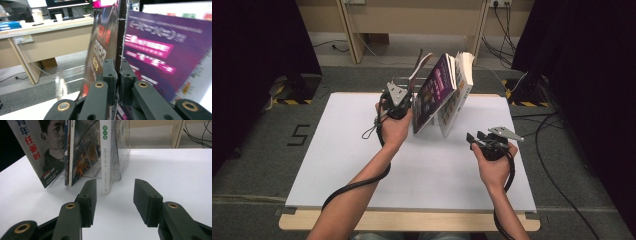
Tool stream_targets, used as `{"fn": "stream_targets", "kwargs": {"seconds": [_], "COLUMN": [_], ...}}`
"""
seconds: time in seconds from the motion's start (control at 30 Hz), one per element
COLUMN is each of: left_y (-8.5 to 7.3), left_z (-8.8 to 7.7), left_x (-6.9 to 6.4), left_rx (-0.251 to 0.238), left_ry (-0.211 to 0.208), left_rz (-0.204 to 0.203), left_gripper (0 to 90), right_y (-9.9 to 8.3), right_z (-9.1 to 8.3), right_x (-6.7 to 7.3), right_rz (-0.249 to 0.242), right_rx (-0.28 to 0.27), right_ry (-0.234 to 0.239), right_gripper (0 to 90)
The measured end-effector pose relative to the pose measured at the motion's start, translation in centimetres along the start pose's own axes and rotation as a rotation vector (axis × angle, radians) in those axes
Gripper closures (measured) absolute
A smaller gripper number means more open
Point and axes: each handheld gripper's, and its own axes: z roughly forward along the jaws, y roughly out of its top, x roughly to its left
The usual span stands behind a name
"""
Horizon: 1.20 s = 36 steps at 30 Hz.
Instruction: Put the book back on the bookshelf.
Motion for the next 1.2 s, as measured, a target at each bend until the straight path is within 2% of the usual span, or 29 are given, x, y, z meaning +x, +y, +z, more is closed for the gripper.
{"fn": "stream_targets", "kwargs": {"seconds": [0.07,0.1,0.13,0.33,0.4,0.43,0.47,0.5,0.53,0.6,0.8,0.97,1.03,1.2], "left_y": [-0.3,-0.3,-0.6,-0.9,-1.1,-1.3,-1.3,-1.6,-1.6,-2.0,-2.6,-2.6,-2.4,-2.5], "left_z": [-0.3,-0.3,-0.6,-1.2,-1.5,-1.7,-1.7,-1.9,-1.9,-2.2,-2.5,-2.3,-2.2,-2.0], "left_x": [1.3,1.3,2.1,3.2,3.8,4.3,4.3,5.0,5.0,6.0,6.7,6.6,6.6,6.5], "left_rx": [-0.009,-0.009,-0.016,-0.034,-0.043,-0.053,-0.053,-0.067,-0.067,-0.071,-0.072,-0.066,-0.055,-0.042], "left_ry": [0.024,0.024,0.044,0.067,0.075,0.087,0.087,0.102,0.102,0.128,0.143,0.129,0.115,0.094], "left_rz": [-0.043,-0.043,-0.071,-0.094,-0.118,-0.147,-0.147,-0.184,-0.184,-0.210,-0.236,-0.242,-0.251,-0.257], "left_gripper": [85.8,85.8,85.9,85.8,85.8,85.7,85.7,85.7,85.6,85.2,82.1,78.1,71.4,62.5], "right_y": [0.0,0.0,-0.1,-0.2,-0.2,-0.2,-0.2,-0.2,-0.2,-0.3,-0.3,-0.3,-0.3,-0.3], "right_z": [0.1,0.1,0.2,0.3,0.3,0.3,0.3,0.3,0.3,0.3,0.3,0.3,0.2,0.2], "right_x": [0.0,0.0,0.1,0.1,0.1,0.1,0.1,0.1,0.1,0.1,0.1,0.1,0.1,0.0], "right_rz": [-0.002,-0.002,-0.005,-0.004,-0.008,-0.009,-0.009,-0.010,-0.010,-0.009,-0.009,-0.009,-0.008,-0.007], "right_rx": [0.004,0.004,0.009,0.016,0.017,0.016,0.016,0.017,0.017,0.019,0.019,0.020,0.020,0.019], "right_ry": [0.001,0.001,0.002,0.000,0.000,-0.001,-0.001,-0.002,-0.002,-0.002,-0.002,-0.003,-0.003,-0.004], "right_gripper": [54.0,54.0,54.0,54.0,54.0,54.0,54.0,54.0,54.0,54.0,53.9,54.0,53.9,53.9]}}
